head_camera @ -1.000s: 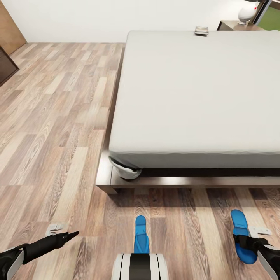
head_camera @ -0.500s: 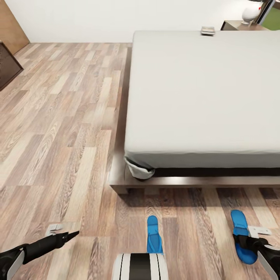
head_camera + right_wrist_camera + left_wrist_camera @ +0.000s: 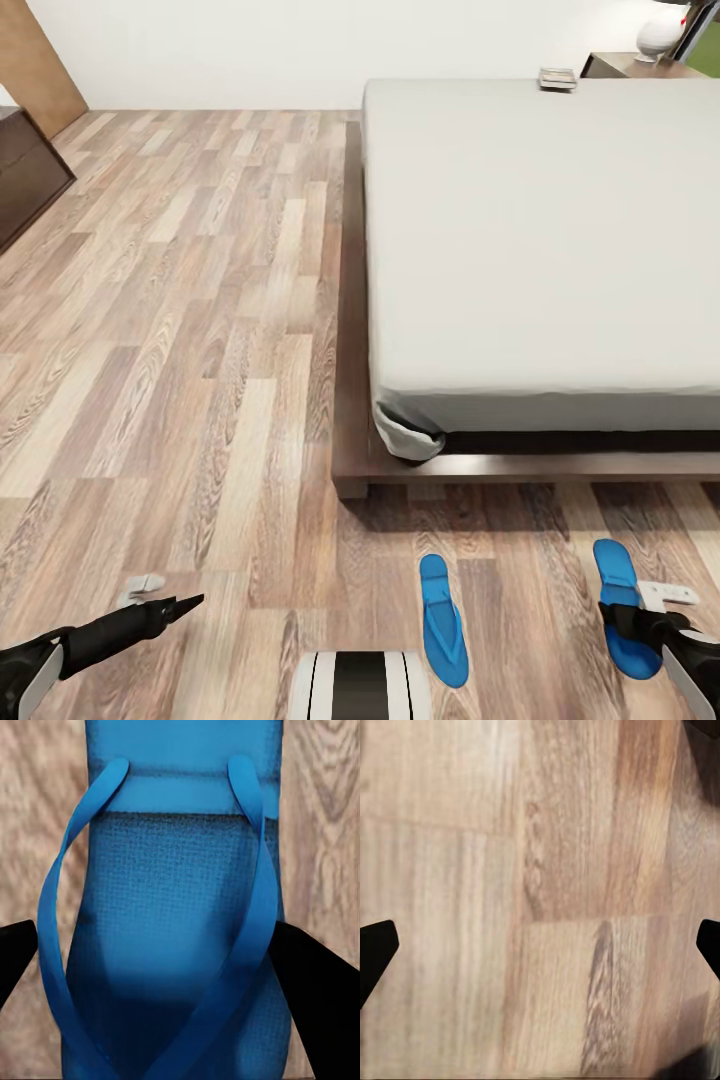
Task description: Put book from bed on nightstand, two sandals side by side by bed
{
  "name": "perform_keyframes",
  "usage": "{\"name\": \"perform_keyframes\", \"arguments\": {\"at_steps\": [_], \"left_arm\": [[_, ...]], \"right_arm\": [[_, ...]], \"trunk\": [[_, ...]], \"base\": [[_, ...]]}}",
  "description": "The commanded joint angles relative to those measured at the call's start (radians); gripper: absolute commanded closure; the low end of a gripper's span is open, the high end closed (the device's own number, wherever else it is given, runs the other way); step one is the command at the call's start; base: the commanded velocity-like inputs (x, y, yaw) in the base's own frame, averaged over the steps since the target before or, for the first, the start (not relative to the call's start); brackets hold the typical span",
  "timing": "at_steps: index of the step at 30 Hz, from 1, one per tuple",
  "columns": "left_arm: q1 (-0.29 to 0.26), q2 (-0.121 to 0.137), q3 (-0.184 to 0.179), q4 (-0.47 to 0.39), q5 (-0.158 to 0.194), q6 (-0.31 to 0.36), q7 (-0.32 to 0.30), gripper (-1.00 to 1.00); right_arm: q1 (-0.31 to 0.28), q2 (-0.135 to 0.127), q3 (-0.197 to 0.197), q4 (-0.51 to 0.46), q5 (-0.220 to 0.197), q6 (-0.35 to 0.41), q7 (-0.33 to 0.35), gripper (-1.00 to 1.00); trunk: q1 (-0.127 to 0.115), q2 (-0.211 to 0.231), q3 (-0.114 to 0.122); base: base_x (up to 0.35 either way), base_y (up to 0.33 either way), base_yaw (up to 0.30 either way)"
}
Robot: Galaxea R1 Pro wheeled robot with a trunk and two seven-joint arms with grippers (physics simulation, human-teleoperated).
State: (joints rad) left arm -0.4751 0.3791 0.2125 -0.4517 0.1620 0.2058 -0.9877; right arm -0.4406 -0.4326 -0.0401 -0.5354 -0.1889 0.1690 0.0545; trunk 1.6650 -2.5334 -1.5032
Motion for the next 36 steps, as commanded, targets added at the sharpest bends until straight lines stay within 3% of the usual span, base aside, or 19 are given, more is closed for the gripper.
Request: {"name": "perform_keyframes", "arguments": {"at_steps": [1,36], "left_arm": [[0.0,0.0,0.001,0.001,0.006,0.01,-0.003,-1.0],[0.0,0.0,0.001,0.001,0.007,0.01,-0.004,-1.0]], "right_arm": [[0.0,0.0,-0.004,-0.002,-0.006,0.007,0.005,1.0],[0.0,0.001,-0.003,-0.002,-0.004,0.007,0.002,1.0]], "trunk": [[0.0,0.0,-0.001],[0.0,0.0,-0.001]], "base": [[0.0,0.281,0.0],[0.0,0.276,0.0]]}}
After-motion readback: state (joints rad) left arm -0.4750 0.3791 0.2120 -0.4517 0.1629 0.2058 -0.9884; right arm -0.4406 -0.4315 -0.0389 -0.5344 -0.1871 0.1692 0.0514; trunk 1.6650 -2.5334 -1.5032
